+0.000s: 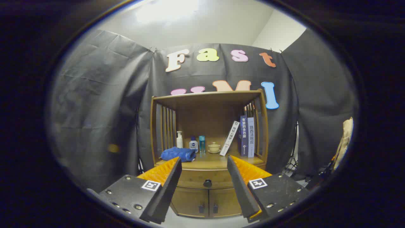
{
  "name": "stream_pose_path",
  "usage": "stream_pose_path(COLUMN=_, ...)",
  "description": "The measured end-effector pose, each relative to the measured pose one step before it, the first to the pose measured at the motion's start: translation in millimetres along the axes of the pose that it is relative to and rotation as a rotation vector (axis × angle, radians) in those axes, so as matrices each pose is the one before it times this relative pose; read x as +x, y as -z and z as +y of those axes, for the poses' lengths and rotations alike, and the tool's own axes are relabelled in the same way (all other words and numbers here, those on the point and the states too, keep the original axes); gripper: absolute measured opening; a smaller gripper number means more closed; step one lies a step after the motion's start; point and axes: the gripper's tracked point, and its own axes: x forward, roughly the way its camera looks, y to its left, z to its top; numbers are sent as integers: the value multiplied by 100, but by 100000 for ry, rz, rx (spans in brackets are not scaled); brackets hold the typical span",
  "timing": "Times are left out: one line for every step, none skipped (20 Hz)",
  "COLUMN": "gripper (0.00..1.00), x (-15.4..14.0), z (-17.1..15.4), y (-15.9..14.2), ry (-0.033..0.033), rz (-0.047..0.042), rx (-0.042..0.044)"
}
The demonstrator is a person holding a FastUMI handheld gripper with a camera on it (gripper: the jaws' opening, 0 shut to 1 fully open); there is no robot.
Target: Pull open the drawer, take out the items inside it, and place them on the countertop above the cabinet.
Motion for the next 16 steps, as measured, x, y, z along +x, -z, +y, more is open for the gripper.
stream_pose_path(gripper=86, x=114, z=75, y=185, ry=-186, rz=948, rx=-140)
stream_pose_path(gripper=86, x=188, z=171, y=238, ry=-193, rz=879, rx=-45)
stream_pose_path(gripper=86, x=69, z=96, y=136, ry=-98, rz=546, rx=-26)
stream_pose_path(gripper=86, x=62, z=81, y=122, ry=-108, rz=562, rx=90)
stream_pose_path(gripper=86, x=129, z=58, y=109, ry=10, rz=298, rx=199)
stream_pose_path(gripper=86, x=27, z=23, y=15, ry=34, rz=223, rx=175)
stream_pose_path(gripper=86, x=70, z=86, y=-58, ry=-126, rz=-92, rx=108)
stream_pose_path(gripper=86, x=57, z=79, y=-69, ry=-93, rz=-305, rx=55)
stream_pose_path(gripper=86, x=66, z=-25, y=-91, ry=239, rz=-355, rx=26)
stream_pose_path(gripper=86, x=43, z=-143, y=-46, ry=264, rz=-181, rx=93)
stream_pose_path(gripper=86, x=-6, z=64, y=-31, ry=50, rz=39, rx=73)
stream_pose_path(gripper=86, x=91, z=35, y=82, ry=-14, rz=27, rx=-52)
stream_pose_path(gripper=86, x=82, z=-24, y=14, ry=162, rz=28, rx=-189)
stream_pose_path(gripper=86, x=72, z=-189, y=93, ry=343, rz=240, rx=-47)
stream_pose_path(gripper=86, x=66, z=-17, y=106, ry=147, rz=179, rx=27)
stream_pose_path(gripper=86, x=156, z=-1, y=188, ry=220, rz=276, rx=-35)
